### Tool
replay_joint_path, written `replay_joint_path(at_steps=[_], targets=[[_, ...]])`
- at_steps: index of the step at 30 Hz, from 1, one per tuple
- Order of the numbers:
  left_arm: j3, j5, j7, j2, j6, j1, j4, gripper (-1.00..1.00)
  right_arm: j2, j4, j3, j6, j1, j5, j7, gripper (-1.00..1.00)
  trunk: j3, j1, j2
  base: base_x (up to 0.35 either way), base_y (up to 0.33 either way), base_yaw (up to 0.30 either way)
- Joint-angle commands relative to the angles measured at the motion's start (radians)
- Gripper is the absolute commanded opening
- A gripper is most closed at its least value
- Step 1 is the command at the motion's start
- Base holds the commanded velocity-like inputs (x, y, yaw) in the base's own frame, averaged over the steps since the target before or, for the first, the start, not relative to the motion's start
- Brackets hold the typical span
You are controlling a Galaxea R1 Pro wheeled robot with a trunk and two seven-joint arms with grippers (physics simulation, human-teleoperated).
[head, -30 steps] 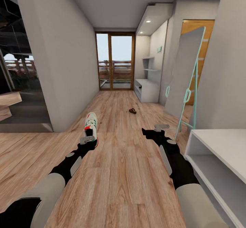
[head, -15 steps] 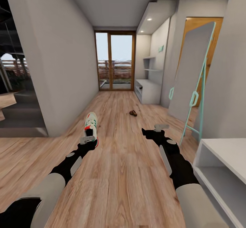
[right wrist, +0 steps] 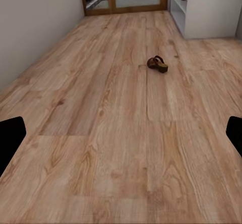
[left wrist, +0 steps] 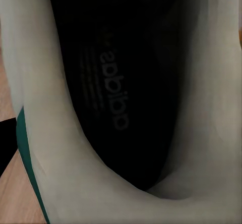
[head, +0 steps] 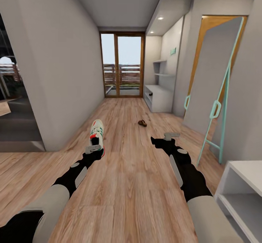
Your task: Pick up the two gym shoes and the two sandals from the corridor floor and place them onto the hallstand (shoe rack) in the corridor, making sure they are on the rack and not on the floor. Arrange them so the two gym shoes are next to each other and the two sandals are next to each other.
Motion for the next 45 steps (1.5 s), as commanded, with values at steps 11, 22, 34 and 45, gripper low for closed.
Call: replay_joint_path(at_steps=[11,22,34,45], targets=[[0.003,0.009,-0.007,0.001,-0.001,-0.001,0.001,-1.00,0.000,-0.001,-0.001,0.005,0.000,-0.001,0.003,1.00,-0.001,0.000,0.000,0.349,0.000,0.000],[0.003,0.009,-0.007,-0.001,-0.001,-0.001,0.001,-1.00,0.000,-0.001,-0.001,0.005,0.000,-0.001,0.003,1.00,-0.001,0.000,0.000,0.349,0.000,0.000],[0.003,0.008,-0.008,-0.001,-0.001,-0.001,0.001,-1.00,0.000,-0.001,-0.001,0.005,0.000,-0.001,0.003,1.00,-0.001,0.000,0.000,0.349,-0.032,0.000],[0.003,0.009,-0.007,-0.001,-0.001,-0.001,0.001,-1.00,0.000,-0.001,-0.001,0.005,0.000,-0.001,0.003,1.00,-0.001,0.000,0.000,0.349,-0.085,0.000]])
